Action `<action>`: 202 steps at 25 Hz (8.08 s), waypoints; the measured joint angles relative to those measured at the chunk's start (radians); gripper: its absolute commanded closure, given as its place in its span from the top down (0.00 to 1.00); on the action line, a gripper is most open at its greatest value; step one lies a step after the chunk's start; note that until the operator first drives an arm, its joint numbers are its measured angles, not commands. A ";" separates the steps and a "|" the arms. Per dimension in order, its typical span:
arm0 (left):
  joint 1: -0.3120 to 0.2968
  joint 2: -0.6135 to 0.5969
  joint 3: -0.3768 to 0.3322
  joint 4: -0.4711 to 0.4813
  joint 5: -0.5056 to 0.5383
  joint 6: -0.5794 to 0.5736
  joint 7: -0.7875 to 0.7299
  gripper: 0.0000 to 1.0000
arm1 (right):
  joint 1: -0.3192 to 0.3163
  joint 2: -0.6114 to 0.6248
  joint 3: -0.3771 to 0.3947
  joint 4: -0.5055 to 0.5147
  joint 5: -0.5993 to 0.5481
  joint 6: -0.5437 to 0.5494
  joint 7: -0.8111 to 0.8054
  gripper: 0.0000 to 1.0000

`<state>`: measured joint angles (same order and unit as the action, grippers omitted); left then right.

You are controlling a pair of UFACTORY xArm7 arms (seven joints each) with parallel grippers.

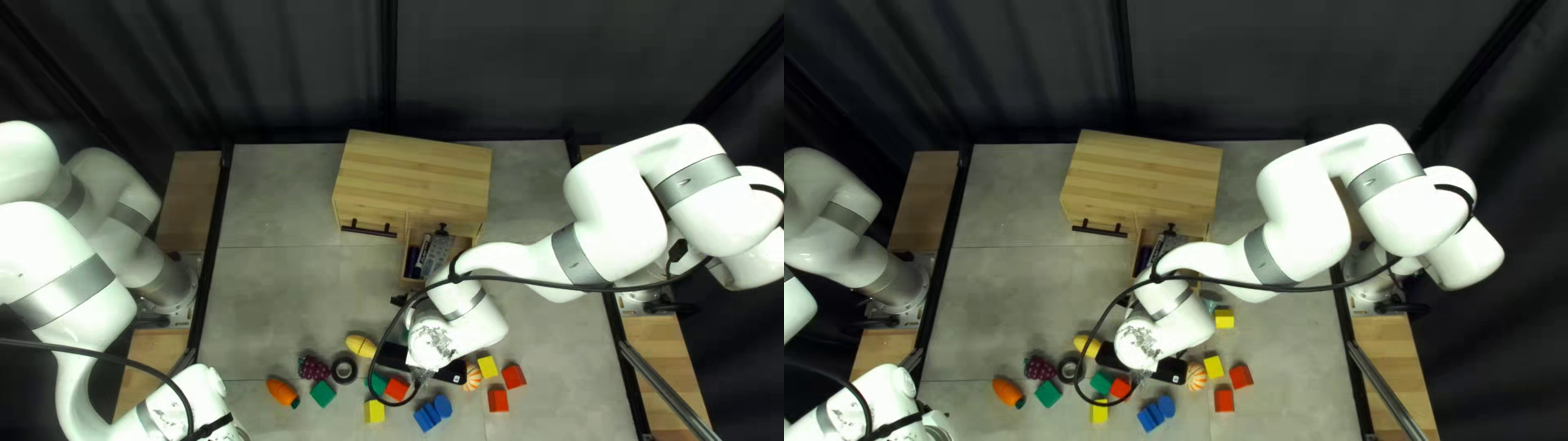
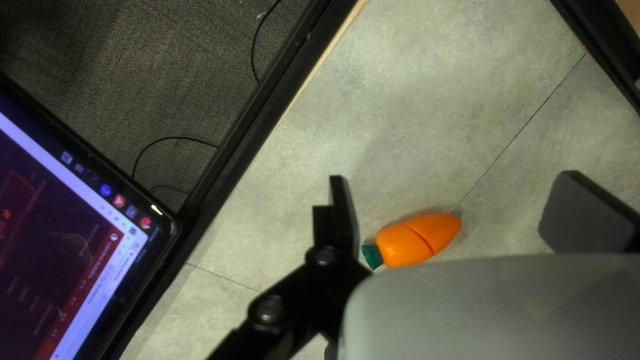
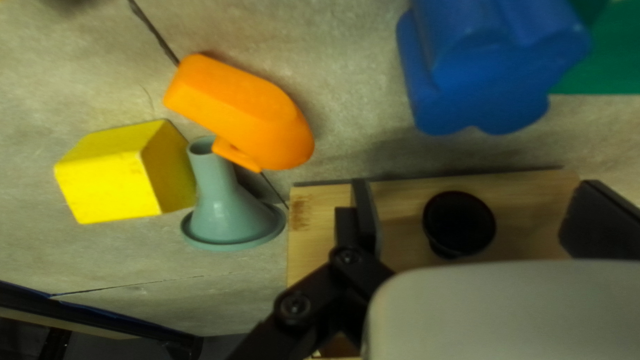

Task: Open drawers and place objects into drawer and close

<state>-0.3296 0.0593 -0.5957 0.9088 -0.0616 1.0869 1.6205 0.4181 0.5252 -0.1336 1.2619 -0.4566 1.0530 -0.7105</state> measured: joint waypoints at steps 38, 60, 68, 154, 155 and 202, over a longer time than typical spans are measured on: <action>0.000 0.000 0.000 0.000 0.000 0.000 0.000 1.00 | -0.001 -0.069 -0.015 -0.092 -0.040 -0.022 0.000 1.00; 0.000 0.000 0.000 0.000 0.000 0.000 0.000 1.00 | -0.013 -0.084 -0.029 -0.101 -0.036 -0.006 0.009 1.00; 0.000 0.000 0.000 0.000 0.000 0.000 0.000 1.00 | -0.002 -0.109 -0.028 -0.135 -0.049 -0.017 0.025 1.00; 0.000 0.000 0.000 0.000 0.000 0.000 0.000 1.00 | -0.021 -0.130 -0.058 -0.171 -0.144 -0.059 -0.043 1.00; 0.000 0.000 0.000 0.000 0.000 0.000 0.000 1.00 | -0.021 -0.130 -0.059 -0.170 -0.144 -0.058 -0.043 1.00; 0.000 0.000 0.000 0.000 0.000 0.000 0.000 1.00 | -0.022 -0.126 -0.091 -0.201 -0.223 -0.039 -0.040 1.00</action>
<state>-0.3296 0.0593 -0.5957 0.9088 -0.0616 1.0869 1.6205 0.3966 0.3989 -0.2244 1.0611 -0.6792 1.0139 -0.7509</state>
